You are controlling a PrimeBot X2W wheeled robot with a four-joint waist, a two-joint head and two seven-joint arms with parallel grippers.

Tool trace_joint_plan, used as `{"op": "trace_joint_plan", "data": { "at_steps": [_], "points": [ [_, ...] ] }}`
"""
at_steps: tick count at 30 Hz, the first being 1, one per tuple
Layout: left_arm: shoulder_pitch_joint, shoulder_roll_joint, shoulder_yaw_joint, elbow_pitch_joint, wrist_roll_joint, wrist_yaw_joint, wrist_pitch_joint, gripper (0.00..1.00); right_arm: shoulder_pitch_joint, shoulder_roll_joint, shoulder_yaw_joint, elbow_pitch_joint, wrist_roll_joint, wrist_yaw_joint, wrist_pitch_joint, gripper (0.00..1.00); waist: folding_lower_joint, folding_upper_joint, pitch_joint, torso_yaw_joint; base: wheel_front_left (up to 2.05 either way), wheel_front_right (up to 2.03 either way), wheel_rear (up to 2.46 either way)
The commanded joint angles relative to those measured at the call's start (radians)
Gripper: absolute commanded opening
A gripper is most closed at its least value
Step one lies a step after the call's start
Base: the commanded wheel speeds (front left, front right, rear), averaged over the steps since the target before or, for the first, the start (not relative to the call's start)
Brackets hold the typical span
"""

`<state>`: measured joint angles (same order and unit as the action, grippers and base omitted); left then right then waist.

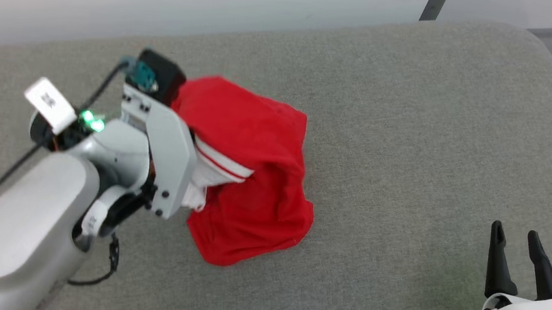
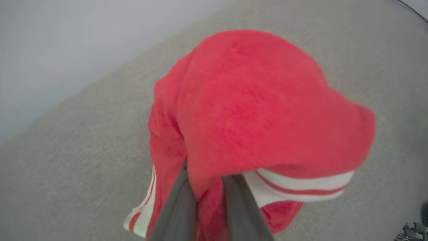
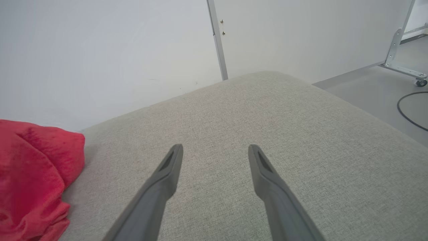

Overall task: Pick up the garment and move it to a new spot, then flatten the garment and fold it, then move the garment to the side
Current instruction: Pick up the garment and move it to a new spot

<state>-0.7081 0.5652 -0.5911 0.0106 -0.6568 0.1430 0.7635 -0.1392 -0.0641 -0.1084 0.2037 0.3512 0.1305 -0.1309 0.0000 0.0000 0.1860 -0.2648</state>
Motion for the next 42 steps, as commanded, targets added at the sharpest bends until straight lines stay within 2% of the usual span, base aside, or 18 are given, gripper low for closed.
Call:
{"op": "trace_joint_plan", "data": {
  "at_steps": [1, 10, 22, 23, 24, 25, 26, 34, 42],
  "points": [
    [0.017, 0.000, -0.003, 0.018, -0.003, -0.005, -0.007, 0.00, -0.009, 0.000, 0.004, 0.006, 0.003, 0.000, -0.006, 1.00, 0.0000, 0.0000, 0.007, -0.001, 0.00, 0.00, 0.00],
    [0.060, -0.022, -0.054, 0.199, -0.015, -0.067, -0.037, 0.00, -0.041, 0.001, 0.023, 0.037, 0.010, 0.001, -0.024, 1.00, 0.0000, 0.0000, 0.027, 0.009, 0.00, 0.00, 0.00],
    [0.053, -0.088, -0.063, 0.395, -0.071, -0.146, -0.092, 0.00, -0.054, -0.023, 0.040, 0.069, 0.021, 0.000, -0.032, 1.00, 0.0000, 0.0000, -0.002, 0.033, 0.00, 0.00, 0.00],
    [0.047, -0.095, -0.065, 0.412, -0.075, -0.160, -0.106, 0.37, -0.050, -0.030, 0.041, 0.070, 0.021, 0.000, -0.029, 1.00, 0.0000, 0.0000, -0.017, 0.041, 0.00, 0.00, 0.00],
    [0.045, -0.100, -0.064, 0.418, -0.080, -0.166, -0.113, 0.47, -0.047, -0.034, 0.042, 0.070, 0.020, 0.000, -0.027, 1.00, 0.0000, 0.0000, -0.025, 0.044, 0.00, 0.00, 0.00],
    [0.044, -0.104, -0.062, 0.421, -0.086, -0.174, -0.118, 0.81, -0.044, -0.037, 0.045, 0.068, 0.018, 0.000, -0.024, 1.00, 0.0000, 0.0000, -0.033, 0.048, 0.00, 0.00, 0.00],
    [0.042, -0.105, -0.058, 0.424, -0.089, -0.178, -0.127, 1.00, -0.040, -0.041, 0.047, 0.065, 0.017, 0.000, -0.022, 1.00, 0.0000, 0.0000, -0.042, 0.052, 0.00, 0.00, 0.00],
    [0.060, -0.106, -0.033, 0.418, -0.117, -0.188, -0.174, 1.00, -0.006, -0.075, 0.066, 0.049, 0.012, 0.000, 0.004, 1.00, 0.0000, 0.0000, -0.118, 0.097, 0.00, 0.00, 0.00],
    [0.141, -0.071, 0.028, 0.332, -0.139, -0.164, -0.293, 1.00, 0.037, -0.113, 0.096, 0.015, 0.020, 0.000, 0.032, 1.00, 0.0000, 0.0000, -0.203, 0.162, 0.00, 0.00, 0.00]
  ]
}}
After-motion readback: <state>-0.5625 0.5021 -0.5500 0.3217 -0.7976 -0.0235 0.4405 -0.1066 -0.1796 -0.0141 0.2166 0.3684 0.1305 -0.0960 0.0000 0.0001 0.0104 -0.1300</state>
